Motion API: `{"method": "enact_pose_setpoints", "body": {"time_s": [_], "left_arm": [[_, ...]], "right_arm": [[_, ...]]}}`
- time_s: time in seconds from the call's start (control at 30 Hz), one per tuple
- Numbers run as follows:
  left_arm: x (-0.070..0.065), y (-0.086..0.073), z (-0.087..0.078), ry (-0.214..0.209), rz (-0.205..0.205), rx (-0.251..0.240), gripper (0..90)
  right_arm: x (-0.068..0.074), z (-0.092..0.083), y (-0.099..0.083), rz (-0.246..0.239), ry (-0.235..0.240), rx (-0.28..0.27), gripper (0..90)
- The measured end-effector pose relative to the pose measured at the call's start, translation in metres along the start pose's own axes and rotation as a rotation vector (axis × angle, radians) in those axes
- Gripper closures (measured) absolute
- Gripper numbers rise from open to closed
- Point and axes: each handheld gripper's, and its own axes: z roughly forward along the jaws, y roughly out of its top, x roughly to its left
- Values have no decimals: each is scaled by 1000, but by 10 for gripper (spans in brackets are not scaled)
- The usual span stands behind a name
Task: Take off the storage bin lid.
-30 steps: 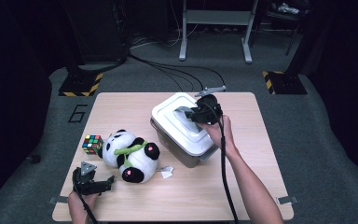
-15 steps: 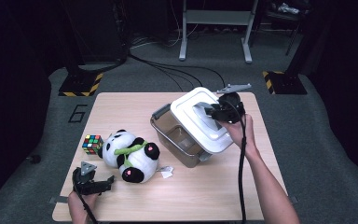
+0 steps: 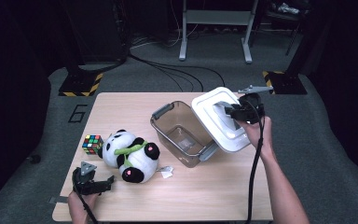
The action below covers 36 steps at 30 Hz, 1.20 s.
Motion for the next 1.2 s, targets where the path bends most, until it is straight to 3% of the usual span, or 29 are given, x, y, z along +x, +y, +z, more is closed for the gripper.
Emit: {"method": "enact_pose_setpoints", "body": {"time_s": [0.27,0.5,0.9,1.2], "left_arm": [[0,0,0,0,0,0,26],[0,0,0,0,2,6,25],[-1,0,0,9,1,-2,25],[-1,0,0,9,1,-1,25]], "right_arm": [[-26,-7,-11,70,-52,-15,667],[-50,-1,-28,139,-84,-5,667],[-76,28,-61,219,-139,57,667],[-85,54,-84,269,-166,105,667]]}}
